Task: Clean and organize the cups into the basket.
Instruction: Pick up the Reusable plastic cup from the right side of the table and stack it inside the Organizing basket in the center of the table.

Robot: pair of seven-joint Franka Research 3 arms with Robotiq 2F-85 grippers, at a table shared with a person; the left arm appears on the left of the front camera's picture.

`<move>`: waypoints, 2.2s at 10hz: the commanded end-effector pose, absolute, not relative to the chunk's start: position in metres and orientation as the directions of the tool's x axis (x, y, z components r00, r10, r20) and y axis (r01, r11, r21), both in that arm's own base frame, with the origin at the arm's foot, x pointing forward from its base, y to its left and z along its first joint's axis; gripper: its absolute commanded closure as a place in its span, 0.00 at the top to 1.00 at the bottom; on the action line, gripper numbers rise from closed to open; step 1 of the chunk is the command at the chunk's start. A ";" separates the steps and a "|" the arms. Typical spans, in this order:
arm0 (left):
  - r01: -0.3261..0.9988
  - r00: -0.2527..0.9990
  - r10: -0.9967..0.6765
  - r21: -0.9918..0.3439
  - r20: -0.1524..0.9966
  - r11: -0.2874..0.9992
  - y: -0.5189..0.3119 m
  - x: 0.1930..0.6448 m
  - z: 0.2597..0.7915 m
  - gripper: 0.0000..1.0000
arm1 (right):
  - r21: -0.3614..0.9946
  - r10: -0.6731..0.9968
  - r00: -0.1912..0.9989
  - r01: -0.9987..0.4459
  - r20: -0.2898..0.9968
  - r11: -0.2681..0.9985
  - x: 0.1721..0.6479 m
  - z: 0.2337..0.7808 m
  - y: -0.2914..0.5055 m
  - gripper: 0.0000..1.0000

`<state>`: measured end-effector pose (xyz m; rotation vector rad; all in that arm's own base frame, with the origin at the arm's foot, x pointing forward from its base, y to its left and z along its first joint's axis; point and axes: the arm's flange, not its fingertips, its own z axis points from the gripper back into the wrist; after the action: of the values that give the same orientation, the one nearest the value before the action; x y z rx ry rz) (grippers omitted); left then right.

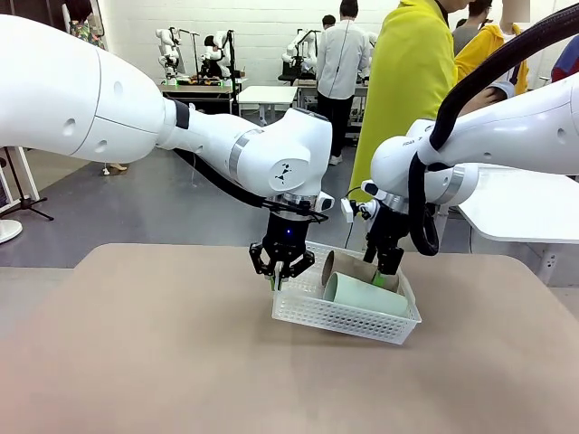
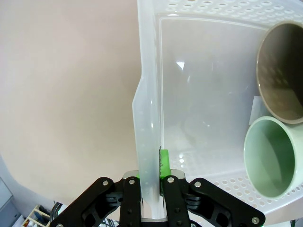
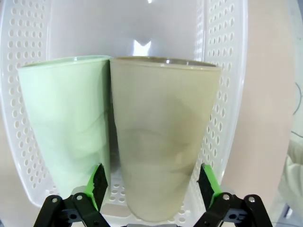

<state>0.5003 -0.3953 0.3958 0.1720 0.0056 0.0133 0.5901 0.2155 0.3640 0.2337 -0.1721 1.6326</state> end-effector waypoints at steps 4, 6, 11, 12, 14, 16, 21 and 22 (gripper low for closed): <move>-0.010 1.000 0.010 0.159 0.000 0.987 -0.392 0.498 0.395 0.00 | -0.016 0.948 -0.078 -0.997 0.309 -0.077 0.567 0.396 0.197 1.00; -0.010 1.000 0.010 0.159 0.000 0.987 -0.392 0.498 0.395 0.00 | -0.102 0.927 -0.011 -0.994 0.375 0.029 0.500 0.443 0.141 1.00; -0.010 1.000 0.010 0.159 0.000 0.987 -0.392 0.498 0.395 0.00 | -0.073 0.732 0.050 -0.988 0.679 0.135 0.385 0.457 -0.050 1.00; -0.010 1.000 0.010 0.159 0.000 0.987 -0.392 0.498 0.395 0.00 | -0.055 0.673 0.050 -0.990 0.738 0.133 0.388 0.451 -0.085 1.00; -0.010 1.000 0.010 0.159 0.000 0.987 -0.392 0.498 0.395 0.00 | -0.075 0.606 -0.026 -0.996 0.795 0.055 0.397 0.448 -0.131 1.00; -0.010 1.000 0.010 0.159 0.000 0.987 -0.392 0.498 0.395 0.00 | -0.075 0.527 -0.016 -0.993 0.849 0.090 0.411 0.436 -0.162 1.00; -0.010 1.000 0.010 0.159 0.000 0.987 -0.392 0.498 0.395 0.00 | -0.064 0.484 0.000 -0.991 0.875 0.115 0.411 0.424 -0.171 1.00; -0.010 1.000 0.010 0.159 0.000 0.987 -0.392 0.498 0.395 0.00 | -0.064 0.484 0.000 -0.991 0.875 0.115 0.411 0.424 -0.171 1.00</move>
<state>0.5006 -0.3952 0.3955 0.1719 0.0057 0.0138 0.4191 -0.1762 0.4207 0.7550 -0.9292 1.3284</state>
